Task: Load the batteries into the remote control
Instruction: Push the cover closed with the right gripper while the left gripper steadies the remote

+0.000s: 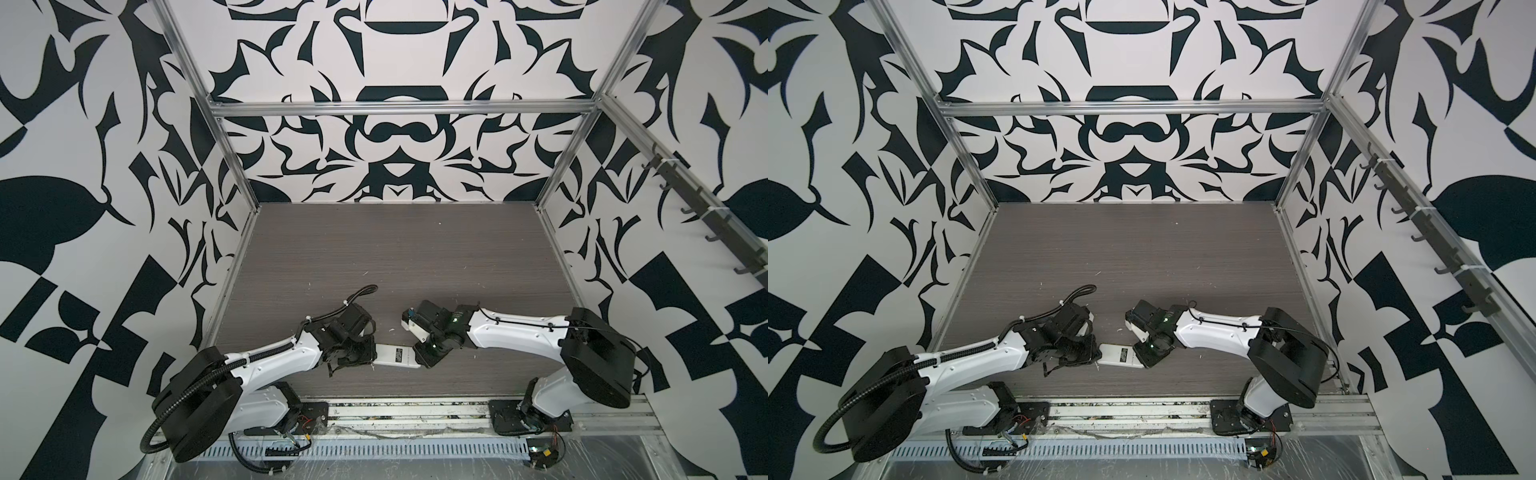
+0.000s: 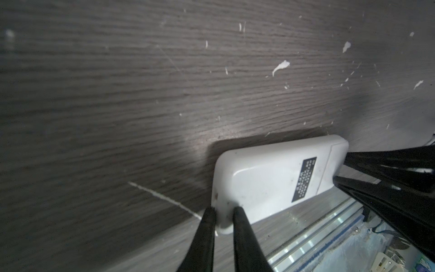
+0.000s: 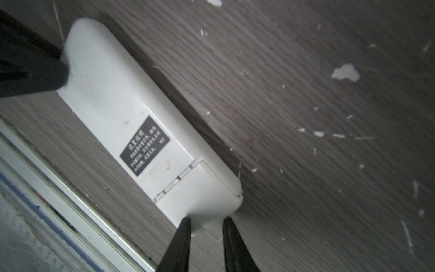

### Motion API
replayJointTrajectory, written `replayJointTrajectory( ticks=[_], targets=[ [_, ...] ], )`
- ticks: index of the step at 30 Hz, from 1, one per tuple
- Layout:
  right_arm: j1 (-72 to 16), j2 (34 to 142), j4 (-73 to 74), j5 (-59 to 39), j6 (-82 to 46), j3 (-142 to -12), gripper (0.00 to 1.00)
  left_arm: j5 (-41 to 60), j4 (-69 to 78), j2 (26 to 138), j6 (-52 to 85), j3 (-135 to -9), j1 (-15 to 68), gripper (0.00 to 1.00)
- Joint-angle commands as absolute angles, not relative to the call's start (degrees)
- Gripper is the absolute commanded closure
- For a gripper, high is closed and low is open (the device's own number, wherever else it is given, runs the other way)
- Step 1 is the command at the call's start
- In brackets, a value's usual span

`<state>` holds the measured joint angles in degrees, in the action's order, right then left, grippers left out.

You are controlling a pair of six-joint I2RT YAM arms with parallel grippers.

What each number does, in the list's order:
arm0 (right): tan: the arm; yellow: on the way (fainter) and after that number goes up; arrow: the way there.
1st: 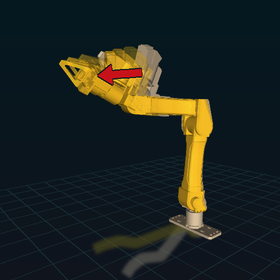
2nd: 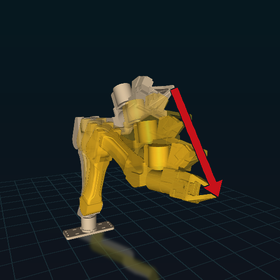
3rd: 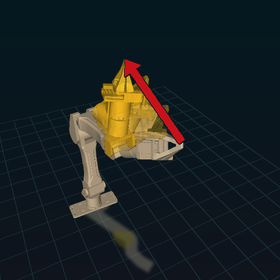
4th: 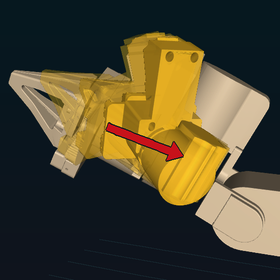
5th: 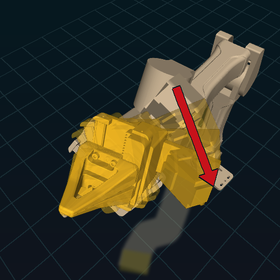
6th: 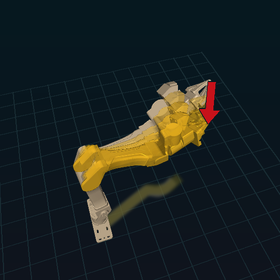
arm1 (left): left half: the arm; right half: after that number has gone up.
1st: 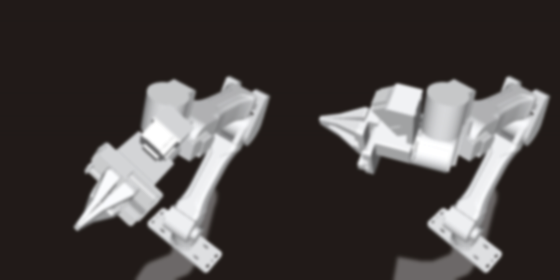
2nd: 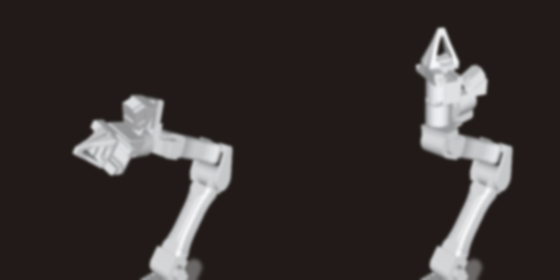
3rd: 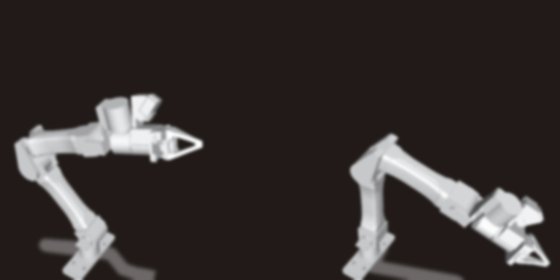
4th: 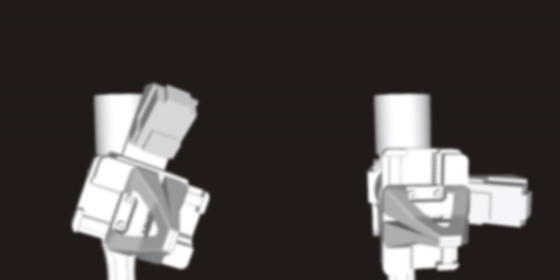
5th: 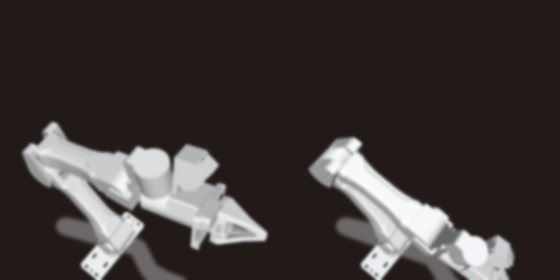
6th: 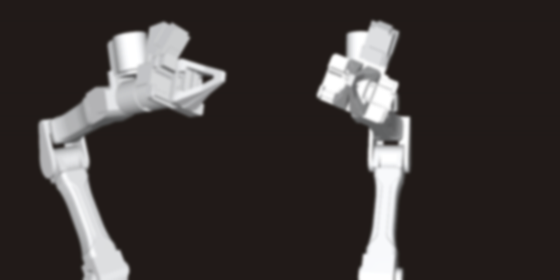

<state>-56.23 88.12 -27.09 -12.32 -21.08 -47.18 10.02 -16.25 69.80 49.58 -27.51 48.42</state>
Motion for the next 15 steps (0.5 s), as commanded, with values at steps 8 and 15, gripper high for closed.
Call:
replayJointTrajectory(
  ticks=[8, 15],
  targets=[
    [-58.5, 92.5, -21.2, -14.2, -22.5, -48.7, 0.74, 11.7, -13.7, 70.9, 51.0, -25.2, 48.6, 0.83],
    [-59.3, 93.0, -19.9, -14.0, -23.2, -49.7, 0.74, 11.7, -13.5, 70.1, 51.5, -24.5, 48.6, 0.83]
  ],
)
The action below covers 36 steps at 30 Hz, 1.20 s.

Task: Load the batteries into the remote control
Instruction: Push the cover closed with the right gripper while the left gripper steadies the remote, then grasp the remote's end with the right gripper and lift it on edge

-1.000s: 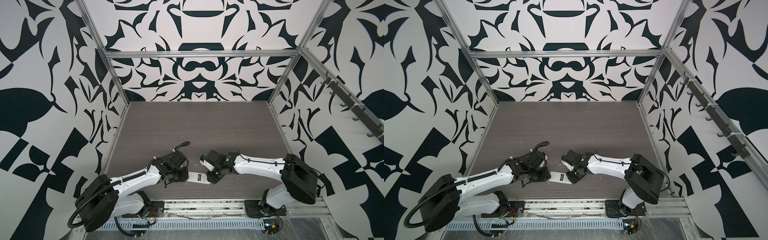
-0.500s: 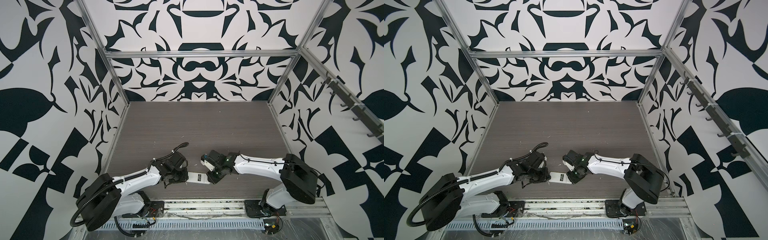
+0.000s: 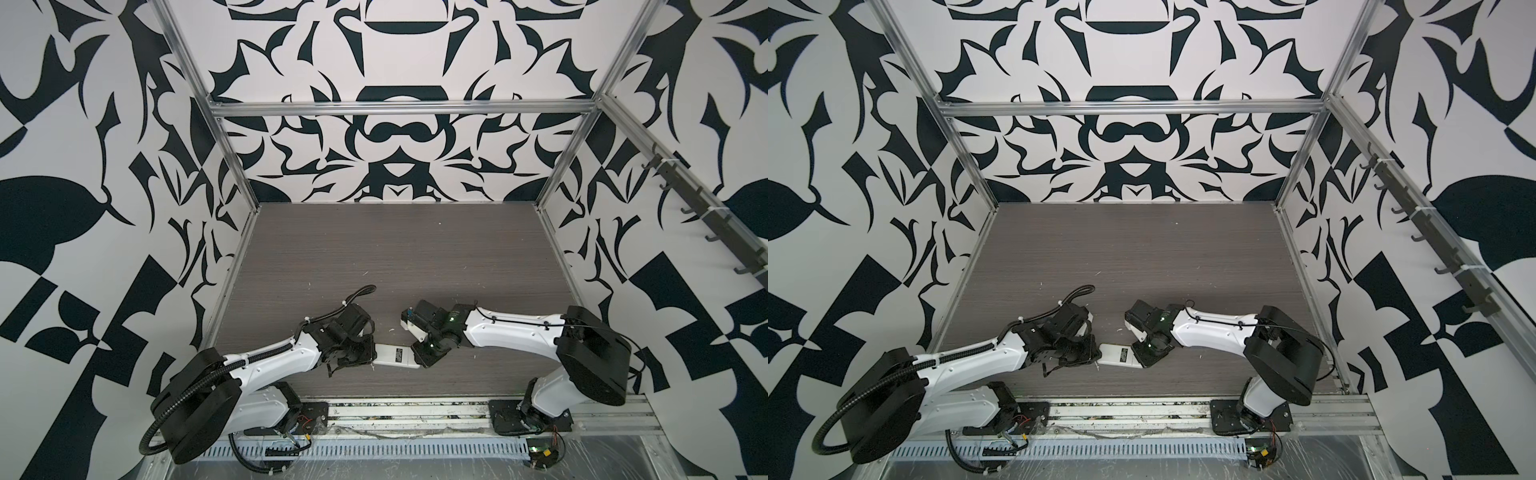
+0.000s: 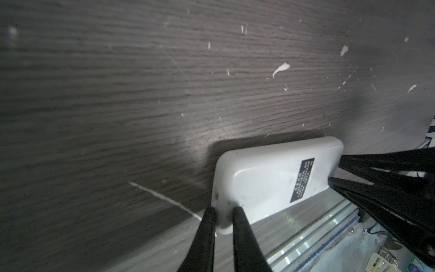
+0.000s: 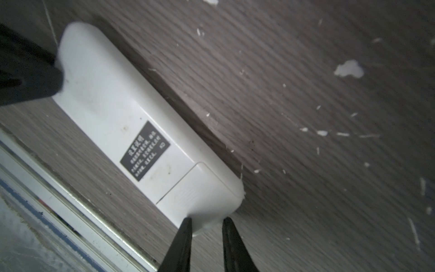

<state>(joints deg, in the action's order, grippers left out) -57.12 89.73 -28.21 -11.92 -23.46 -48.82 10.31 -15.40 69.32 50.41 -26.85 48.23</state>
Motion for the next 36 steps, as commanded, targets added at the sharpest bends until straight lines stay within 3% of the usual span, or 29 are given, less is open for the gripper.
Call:
replayJointTrajectory(
  ticks=[1, 7, 16, 22, 27, 36],
  targets=[
    [-59.5, 93.1, -19.7, -13.9, -23.1, -49.8, 0.74, 11.8, -13.3, 70.0, 51.6, -24.4, 48.6, 0.83],
    [-60.4, 93.8, -20.7, -13.3, -22.9, -51.0, 0.72, 11.9, -13.6, 70.1, 51.6, -24.7, 48.6, 0.83],
    [-60.4, 84.5, -34.4, -4.5, -16.1, -54.7, 0.47, 10.2, -20.7, 64.3, 48.3, -27.4, 46.3, 0.83],
    [-61.0, 85.2, -33.5, -6.4, -6.5, -55.9, 0.40, 11.3, -25.5, 59.3, 46.1, -28.5, 43.4, 0.83],
    [-61.5, 88.6, -30.0, -9.5, 0.1, -57.5, 0.39, 17.8, -26.3, 53.3, 46.7, -24.6, 35.9, 0.83],
    [-63.3, 96.1, -31.0, -5.3, 5.2, -61.9, 0.39, 21.3, -25.1, 51.3, 47.9, -22.8, 32.5, 0.83]
  ],
)
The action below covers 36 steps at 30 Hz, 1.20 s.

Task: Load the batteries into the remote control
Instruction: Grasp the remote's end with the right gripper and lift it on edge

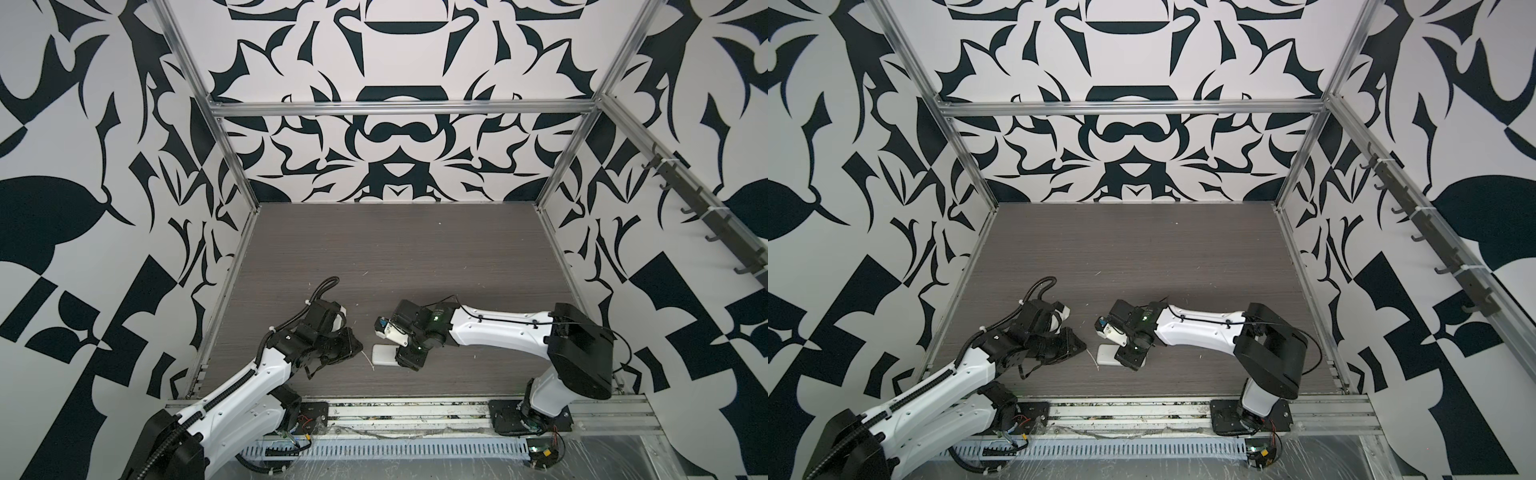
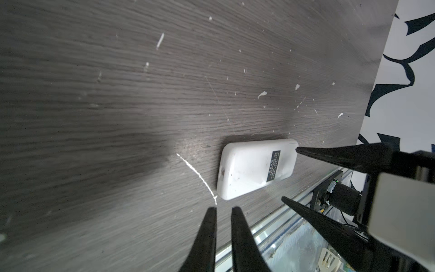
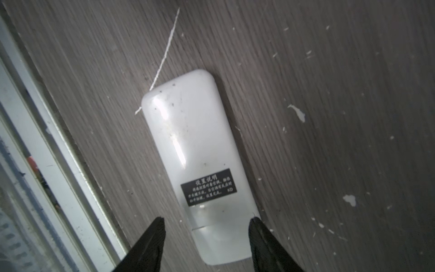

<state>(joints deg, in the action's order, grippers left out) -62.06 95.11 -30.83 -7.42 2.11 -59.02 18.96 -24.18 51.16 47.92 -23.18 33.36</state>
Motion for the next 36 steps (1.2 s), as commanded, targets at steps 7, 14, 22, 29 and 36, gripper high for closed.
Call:
replayJointTrajectory(
  ticks=[7, 14, 22, 29, 36],
  targets=[
    [-66.4, 100.3, -34.0, -0.2, 6.0, -64.1, 0.42, 22.8, -24.3, 51.9, 47.8, -22.7, 30.6, 0.83],
    [-69.1, 101.4, -35.5, 4.8, 4.6, -64.2, 0.43, 23.2, -24.1, 52.0, 47.9, -22.3, 29.6, 0.83],
    [-72.7, 106.7, -38.2, 10.4, 4.1, -66.5, 0.43, 23.8, -24.0, 50.4, 48.6, -21.7, 28.7, 0.84],
    [-73.4, 109.8, -40.3, 14.8, 4.4, -67.8, 0.44, 24.2, -23.9, 48.3, 49.3, -20.9, 27.9, 0.84],
    [-73.3, 110.6, -40.6, 17.0, 5.6, -68.6, 0.59, 25.5, -23.2, 48.5, 49.4, -20.7, 26.9, 0.84]
  ],
)
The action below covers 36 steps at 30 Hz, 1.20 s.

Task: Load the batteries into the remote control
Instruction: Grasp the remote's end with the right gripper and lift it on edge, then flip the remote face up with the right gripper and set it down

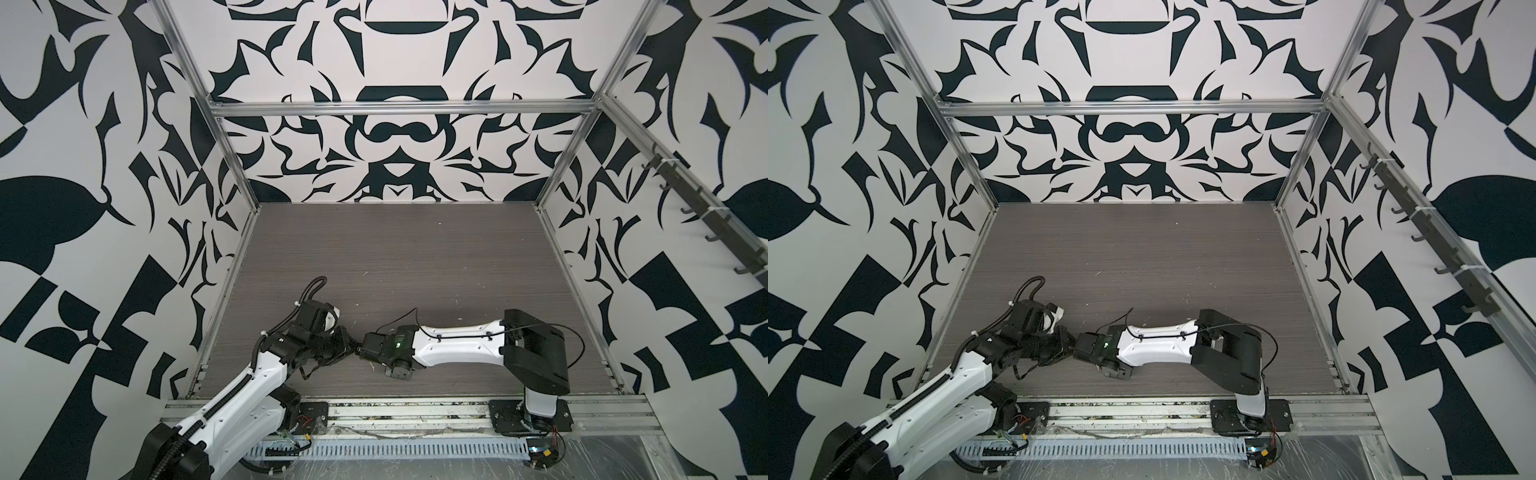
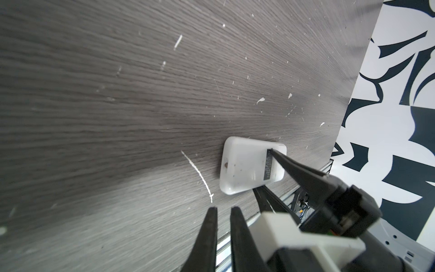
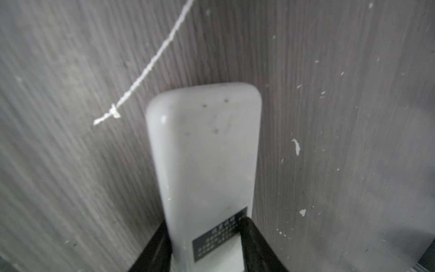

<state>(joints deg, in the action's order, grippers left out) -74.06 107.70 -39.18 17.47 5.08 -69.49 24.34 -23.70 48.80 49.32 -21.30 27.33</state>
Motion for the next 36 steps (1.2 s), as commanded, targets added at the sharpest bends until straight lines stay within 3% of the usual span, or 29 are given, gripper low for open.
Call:
replayJointTrajectory(
  ticks=[1, 10, 15, 22, 27, 36],
  targets=[
    [-73.3, 110.7, -40.7, 17.0, 5.7, -68.7, 0.60, 25.6, -23.1, 48.6, 49.4, -20.7, 26.9, 0.84],
    [-70.1, 107.6, -41.1, 11.9, 4.7, -69.5, 0.70, 24.9, -24.0, 47.7, 48.9, -21.0, 26.5, 0.84],
    [-64.7, 103.1, -39.1, 1.6, 3.7, -67.9, 0.78, 21.8, -25.8, 46.5, 47.6, -22.0, 26.5, 0.85],
    [-55.8, 100.5, -37.1, -11.0, 3.8, -66.6, 0.79, 20.8, -26.0, 44.5, 47.4, -22.2, 26.5, 0.85],
    [-48.6, 101.2, -36.2, -18.6, 4.5, -65.9, 0.78, 20.7, -25.8, 44.6, 46.9, -22.3, 26.5, 0.85],
    [-42.7, 102.8, -34.2, -22.5, 4.3, -64.8, 0.59, 22.4, -24.1, 43.5, 47.4, -21.9, 26.5, 0.84]
  ],
)
